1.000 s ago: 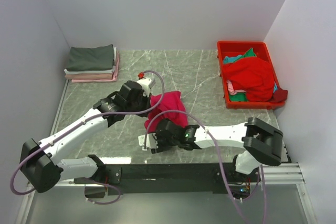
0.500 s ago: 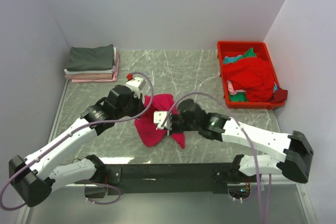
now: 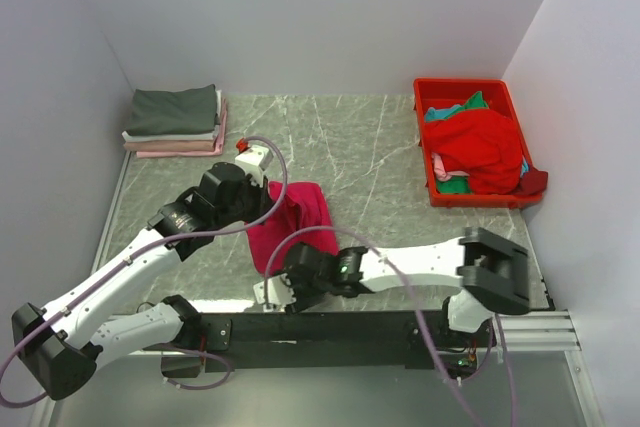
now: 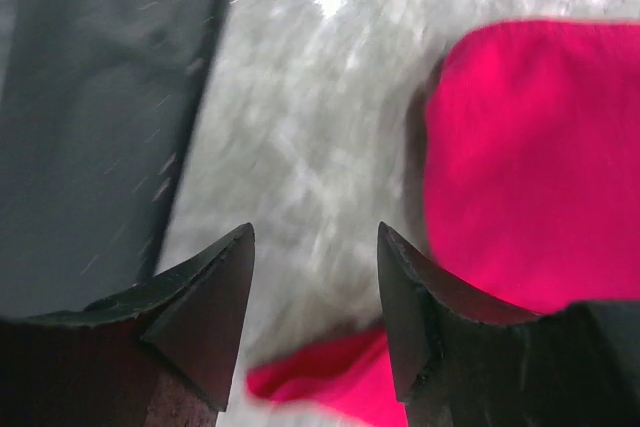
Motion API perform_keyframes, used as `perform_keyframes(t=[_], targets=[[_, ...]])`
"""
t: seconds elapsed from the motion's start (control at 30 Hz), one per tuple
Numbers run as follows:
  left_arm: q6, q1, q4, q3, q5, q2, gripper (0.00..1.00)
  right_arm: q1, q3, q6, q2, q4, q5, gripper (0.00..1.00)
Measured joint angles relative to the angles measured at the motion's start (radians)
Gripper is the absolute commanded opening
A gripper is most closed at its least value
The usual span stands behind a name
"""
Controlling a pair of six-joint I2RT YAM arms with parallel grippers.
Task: Fold and stack the t-shirts
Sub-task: Flatten the tshirt out
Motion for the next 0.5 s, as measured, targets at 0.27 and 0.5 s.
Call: perform_keyframes(t=[0.27, 0.5], targets=[[0.000, 0.007, 0.001, 0.000, 0.016, 0.000, 0.01, 0.073, 0.106, -0.022, 0.264, 0.224, 0.331, 0.48], [0.000, 0.010, 0.018, -0.021, 0.019, -0.001, 0.00, 0.072, 0.081, -0.041, 0.274, 0.337, 0.467, 0.00]])
